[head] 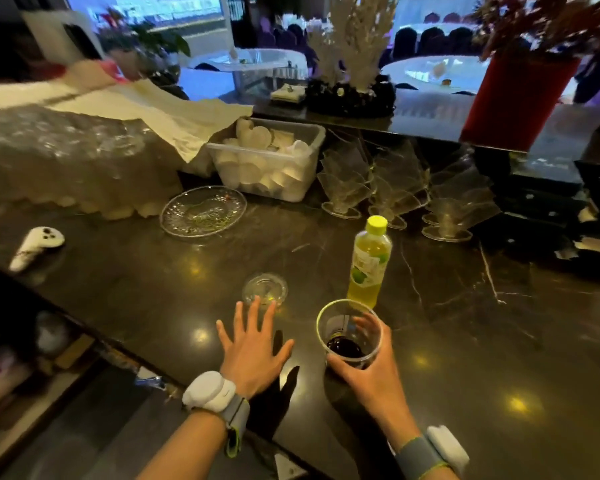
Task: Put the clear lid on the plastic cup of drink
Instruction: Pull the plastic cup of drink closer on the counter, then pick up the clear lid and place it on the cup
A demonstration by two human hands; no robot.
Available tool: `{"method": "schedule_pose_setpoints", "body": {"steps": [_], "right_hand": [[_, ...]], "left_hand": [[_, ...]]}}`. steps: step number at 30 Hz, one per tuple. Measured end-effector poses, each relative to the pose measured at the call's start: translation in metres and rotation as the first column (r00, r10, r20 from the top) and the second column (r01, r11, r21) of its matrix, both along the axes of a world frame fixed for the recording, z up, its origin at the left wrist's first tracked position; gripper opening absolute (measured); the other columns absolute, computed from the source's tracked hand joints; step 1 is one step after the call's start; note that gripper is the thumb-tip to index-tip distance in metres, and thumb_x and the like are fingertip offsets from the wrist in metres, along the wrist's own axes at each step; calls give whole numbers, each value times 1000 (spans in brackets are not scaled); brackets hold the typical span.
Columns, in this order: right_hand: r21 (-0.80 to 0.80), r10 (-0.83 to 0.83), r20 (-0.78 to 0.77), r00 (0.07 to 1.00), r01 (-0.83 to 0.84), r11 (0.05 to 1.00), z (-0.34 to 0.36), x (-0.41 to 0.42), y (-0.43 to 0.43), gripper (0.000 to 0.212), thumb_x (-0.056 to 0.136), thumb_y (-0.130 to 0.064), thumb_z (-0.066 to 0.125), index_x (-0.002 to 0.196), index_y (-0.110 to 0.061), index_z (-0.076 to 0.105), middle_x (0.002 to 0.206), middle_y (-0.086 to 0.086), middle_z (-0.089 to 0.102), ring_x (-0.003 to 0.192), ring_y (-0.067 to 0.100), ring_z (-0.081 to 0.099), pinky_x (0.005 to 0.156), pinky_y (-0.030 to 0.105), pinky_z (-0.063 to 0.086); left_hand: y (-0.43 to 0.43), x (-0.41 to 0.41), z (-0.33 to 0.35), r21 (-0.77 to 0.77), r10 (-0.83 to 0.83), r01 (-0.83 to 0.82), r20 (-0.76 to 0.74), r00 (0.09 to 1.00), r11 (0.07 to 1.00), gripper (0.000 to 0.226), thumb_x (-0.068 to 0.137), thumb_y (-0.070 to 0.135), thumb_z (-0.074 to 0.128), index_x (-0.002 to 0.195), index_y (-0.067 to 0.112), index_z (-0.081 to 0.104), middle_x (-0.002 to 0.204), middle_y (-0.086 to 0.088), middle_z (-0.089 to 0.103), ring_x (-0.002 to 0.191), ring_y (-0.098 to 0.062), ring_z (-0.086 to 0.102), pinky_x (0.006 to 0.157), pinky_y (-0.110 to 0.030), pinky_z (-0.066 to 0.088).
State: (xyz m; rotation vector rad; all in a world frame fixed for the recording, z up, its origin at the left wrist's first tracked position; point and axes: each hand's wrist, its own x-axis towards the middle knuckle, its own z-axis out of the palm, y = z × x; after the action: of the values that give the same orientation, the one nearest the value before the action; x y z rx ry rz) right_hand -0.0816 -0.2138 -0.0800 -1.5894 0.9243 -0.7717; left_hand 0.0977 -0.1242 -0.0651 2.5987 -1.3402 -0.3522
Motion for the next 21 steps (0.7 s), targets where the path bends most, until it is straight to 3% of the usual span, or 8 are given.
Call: {"method": "schedule_pose_setpoints", "body": {"steps": [5, 7, 10, 16, 18, 19, 21], "right_hand": [[-2, -8, 6, 1000, 8, 1000, -2, 34, -2, 88, 62, -22, 86, 132, -35, 36, 129, -14, 52, 119, -11, 46, 89, 5, 41], [-15, -38, 0, 999, 38, 999, -2, 55, -4, 88, 61, -24, 87, 131, -37, 35, 130, -14, 53, 120, -6, 48, 94, 13, 42], [-31, -67, -15, 998, 67, 997, 0, 71, -7, 86, 60, -25, 87, 125, -48, 35, 129, -13, 53, 121, -1, 50, 94, 14, 41], [-20, -183, -33, 983, 182, 983, -1, 108, -3, 85, 61, -25, 87, 120, -55, 34, 132, -10, 53, 122, 2, 49, 96, 16, 38], [-8, -218, -38, 975, 218, 976, -3, 113, 0, 87, 61, -25, 87, 127, -46, 35, 132, -9, 53, 123, 2, 49, 94, 12, 38], [0, -240, -38, 970, 240, 971, -3, 116, 1, 88, 61, -25, 87, 130, -41, 34, 132, -9, 52, 123, 1, 48, 92, 9, 39], [6, -272, -26, 962, 273, 962, -3, 120, 4, 90, 61, -23, 87, 133, -36, 34, 132, -9, 53, 123, 0, 48, 88, 2, 40]], "left_hand": [[-20, 44, -14, 31, -33, 33, -10, 999, 999, 74, 86, 57, 34, 145, 30, 0, 159, -3, -2, 143, -32, -13, 110, -65, -6], [-30, 71, -20, 31, -42, 43, -36, 998, 999, 72, 86, 55, 37, 145, 30, 4, 159, -4, 0, 144, -32, -11, 110, -66, -6], [-38, 87, -26, 47, -110, 110, -12, 994, 993, 66, 86, 49, 44, 142, 28, 17, 157, -6, 7, 144, -33, -7, 109, -67, -4], [-47, 119, -33, 38, -297, 295, 172, 939, 955, 38, 85, 27, 53, 120, 18, 43, 146, -16, 25, 142, -35, 6, 110, -62, -7], [-50, 124, -34, 33, -382, 387, 257, 888, 922, 35, 81, 17, 57, 116, 16, 49, 138, -16, 36, 136, -37, 23, 112, -60, 3], [-51, 128, -36, 37, -420, 430, 302, 856, 902, 36, 77, 14, 62, 112, 15, 53, 131, -15, 44, 128, -37, 35, 111, -59, 16], [-53, 136, -41, 33, -467, 488, 354, 810, 872, 33, 65, 18, 75, 95, 14, 62, 109, -11, 60, 102, -34, 54, 94, -52, 44]]}}
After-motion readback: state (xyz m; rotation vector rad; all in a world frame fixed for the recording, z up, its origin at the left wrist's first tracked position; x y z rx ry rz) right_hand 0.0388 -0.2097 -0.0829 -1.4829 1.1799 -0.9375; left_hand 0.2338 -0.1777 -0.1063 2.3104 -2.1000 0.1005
